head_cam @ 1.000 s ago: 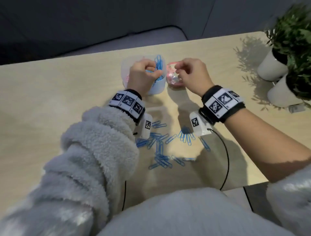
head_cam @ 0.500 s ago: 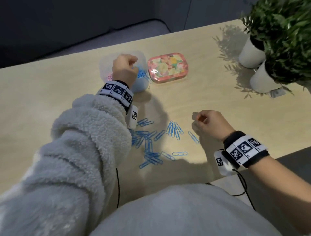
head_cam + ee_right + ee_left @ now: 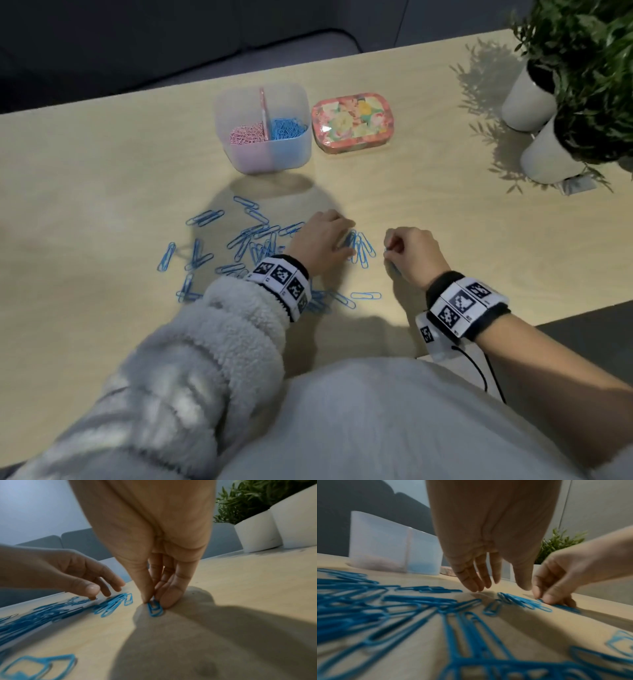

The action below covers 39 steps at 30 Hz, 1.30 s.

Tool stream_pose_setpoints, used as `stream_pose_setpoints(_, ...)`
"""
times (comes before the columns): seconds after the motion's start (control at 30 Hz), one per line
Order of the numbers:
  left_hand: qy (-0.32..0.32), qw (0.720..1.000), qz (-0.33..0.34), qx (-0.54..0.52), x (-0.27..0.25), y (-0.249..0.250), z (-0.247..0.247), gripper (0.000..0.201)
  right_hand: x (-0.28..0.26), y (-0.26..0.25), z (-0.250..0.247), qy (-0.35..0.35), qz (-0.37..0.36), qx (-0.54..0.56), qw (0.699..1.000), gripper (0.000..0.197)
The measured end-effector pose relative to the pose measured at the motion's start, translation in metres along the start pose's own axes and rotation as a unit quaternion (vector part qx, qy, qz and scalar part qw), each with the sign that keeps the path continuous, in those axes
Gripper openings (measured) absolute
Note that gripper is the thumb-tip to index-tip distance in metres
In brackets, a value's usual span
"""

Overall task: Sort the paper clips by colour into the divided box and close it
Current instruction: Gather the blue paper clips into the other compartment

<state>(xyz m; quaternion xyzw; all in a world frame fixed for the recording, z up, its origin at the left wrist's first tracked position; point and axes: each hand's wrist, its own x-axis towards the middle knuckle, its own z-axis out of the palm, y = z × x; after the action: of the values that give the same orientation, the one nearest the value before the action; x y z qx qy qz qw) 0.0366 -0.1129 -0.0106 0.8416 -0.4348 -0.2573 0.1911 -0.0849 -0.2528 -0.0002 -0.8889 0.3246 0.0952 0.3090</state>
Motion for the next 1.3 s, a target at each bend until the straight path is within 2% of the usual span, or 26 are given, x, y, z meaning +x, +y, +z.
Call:
stream_pose_setpoints(0.07,0.008,0.999,-0.033,0.020,0.002,0.008,0.008,0.065,0.008,-0.003,0.001,0.029,0.019,0.019,0.999,0.010)
stream_pose_setpoints(0.1,0.015,0.998,-0.050,0.031,0.003,0.012,0.012,0.066,0.012,-0.007,0.001,0.040,0.024,0.027,0.999,0.010)
stream_pose_setpoints(0.2,0.048,0.995,-0.078,0.024,0.003,0.021,0.019,0.044,0.020,-0.020,0.007,0.020,-0.002,0.039,0.999,0.004)
stream_pose_setpoints(0.27,0.063,0.994,-0.084,0.012,-0.001,0.024,0.020,0.030,0.017,-0.028,0.013,-0.028,-0.029,0.012,0.999,0.027)
stream_pose_setpoints(0.37,0.068,0.993,-0.099,-0.015,-0.007,0.023,0.019,0.029,0.007,-0.032,0.022,-0.055,-0.069,-0.045,0.995,0.028)
stream_pose_setpoints(0.43,0.065,0.991,-0.111,-0.033,-0.011,0.021,0.016,0.032,0.003,-0.030,0.025,-0.053,-0.093,-0.054,0.993,0.041)
stream_pose_setpoints(0.5,0.063,0.990,-0.116,-0.043,-0.013,0.018,0.015,0.032,0.001,-0.031,0.027,-0.031,-0.099,-0.036,0.994,0.035)
stream_pose_setpoints(0.63,0.057,0.993,-0.107,0.009,-0.017,0.016,0.012,0.022,0.005,-0.032,0.028,-0.008,-0.084,-0.027,0.996,0.023)
stream_pose_setpoints(0.77,0.023,0.993,-0.093,0.071,-0.016,0.012,0.012,0.020,0.005,-0.035,0.027,-0.008,-0.076,-0.016,0.997,0.029)
stream_pose_setpoints(0.87,0.014,0.991,-0.058,0.123,-0.015,0.009,0.015,0.018,0.007,-0.040,0.024,-0.023,-0.060,-0.020,0.998,0.035)
stream_pose_setpoints(0.93,0.019,0.987,-0.034,0.156,-0.016,0.007,0.015,0.017,0.010,-0.040,0.022,-0.035,-0.053,-0.043,0.997,0.032)
stream_pose_setpoints(1.0,0.027,0.985,-0.021,0.170,-0.017,0.004,0.015,0.019,0.012,-0.039,0.022,-0.048,-0.054,-0.065,0.995,0.020)
stream_pose_setpoints(1.03,0.032,0.987,-0.022,0.159,-0.019,0.003,0.014,0.021,0.013,-0.037,0.023,-0.054,-0.056,-0.075,0.994,0.015)
stream_pose_setpoints(1.07,0.038,0.990,-0.026,0.133,-0.021,0.000,0.014,0.023,0.014,-0.035,0.024,-0.059,-0.063,-0.086,0.993,0.020)
stream_pose_setpoints(1.1,0.047,0.994,-0.034,0.090,-0.023,-0.001,0.012,0.024,0.014,-0.032,0.025,-0.066,-0.071,-0.099,0.990,0.026)
stream_pose_setpoints(1.17,0.073,0.994,-0.069,-0.029,-0.029,-0.004,0.007,0.024,0.013,-0.025,0.023,-0.063,-0.078,-0.077,0.992,0.021)
stream_pose_setpoints(1.23,0.079,0.980,-0.124,-0.132,-0.033,-0.005,-0.002,0.020,0.013,-0.014,0.021,-0.035,-0.069,0.013,0.997,0.017)
stream_pose_setpoints(1.3,0.072,0.954,-0.166,-0.239,-0.036,-0.004,-0.008,0.015,0.013,-0.005,0.016,-0.043,-0.039,0.158,0.986,0.019)
